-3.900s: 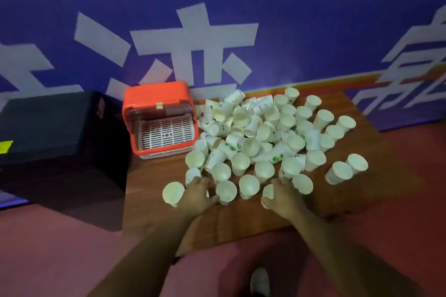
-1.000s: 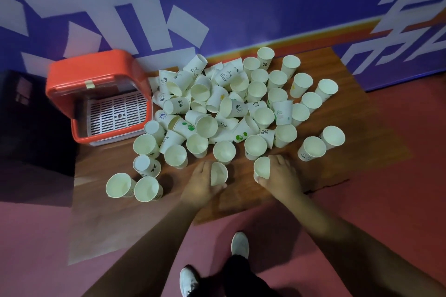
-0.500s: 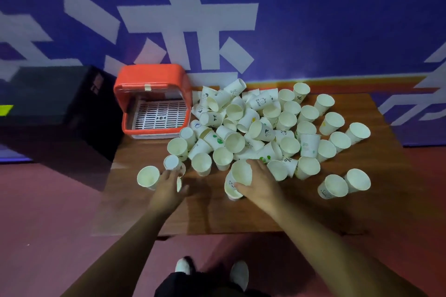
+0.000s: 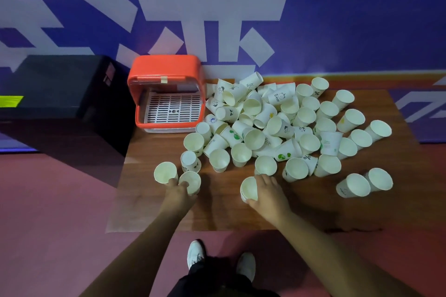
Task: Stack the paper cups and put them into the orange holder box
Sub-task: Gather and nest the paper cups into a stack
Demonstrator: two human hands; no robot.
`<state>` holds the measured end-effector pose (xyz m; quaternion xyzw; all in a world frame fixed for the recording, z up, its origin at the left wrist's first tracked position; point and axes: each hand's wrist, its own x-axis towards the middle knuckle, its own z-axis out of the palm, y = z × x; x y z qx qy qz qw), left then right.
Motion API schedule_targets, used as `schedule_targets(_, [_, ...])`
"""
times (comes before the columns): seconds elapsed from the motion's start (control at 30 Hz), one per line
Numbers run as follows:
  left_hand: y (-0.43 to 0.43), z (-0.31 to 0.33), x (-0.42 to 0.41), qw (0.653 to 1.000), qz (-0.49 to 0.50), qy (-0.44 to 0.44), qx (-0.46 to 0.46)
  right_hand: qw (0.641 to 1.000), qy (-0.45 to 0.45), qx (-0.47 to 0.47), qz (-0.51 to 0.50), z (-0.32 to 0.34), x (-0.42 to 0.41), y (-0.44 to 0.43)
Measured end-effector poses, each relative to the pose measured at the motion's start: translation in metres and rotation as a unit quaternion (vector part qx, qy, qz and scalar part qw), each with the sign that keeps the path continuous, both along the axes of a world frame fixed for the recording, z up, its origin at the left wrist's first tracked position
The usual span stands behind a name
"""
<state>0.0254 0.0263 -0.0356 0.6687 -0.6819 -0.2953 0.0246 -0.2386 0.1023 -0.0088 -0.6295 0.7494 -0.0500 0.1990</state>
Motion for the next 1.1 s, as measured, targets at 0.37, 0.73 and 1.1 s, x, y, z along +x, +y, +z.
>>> schedule_targets(0.37, [-0.004, 0.004, 0.009, 0.99, -0.086, 0.097, -0.057, 0.997, -0.022, 0.011, -0.079, -0.002, 0.014, 0.007])
schedule_targets(0.73, [-0.019, 0.053, -0.059, 0.911, -0.229, 0.342, -0.03, 0.958, -0.063, -0.043, -0.276, 0.026, -0.043, 0.032])
schedule_targets(1.1, [0.0, 0.013, -0.116, 0.918, -0.338, 0.208, -0.018, 0.952, -0.057, -0.007, -0.3, 0.023, -0.097, 0.015])
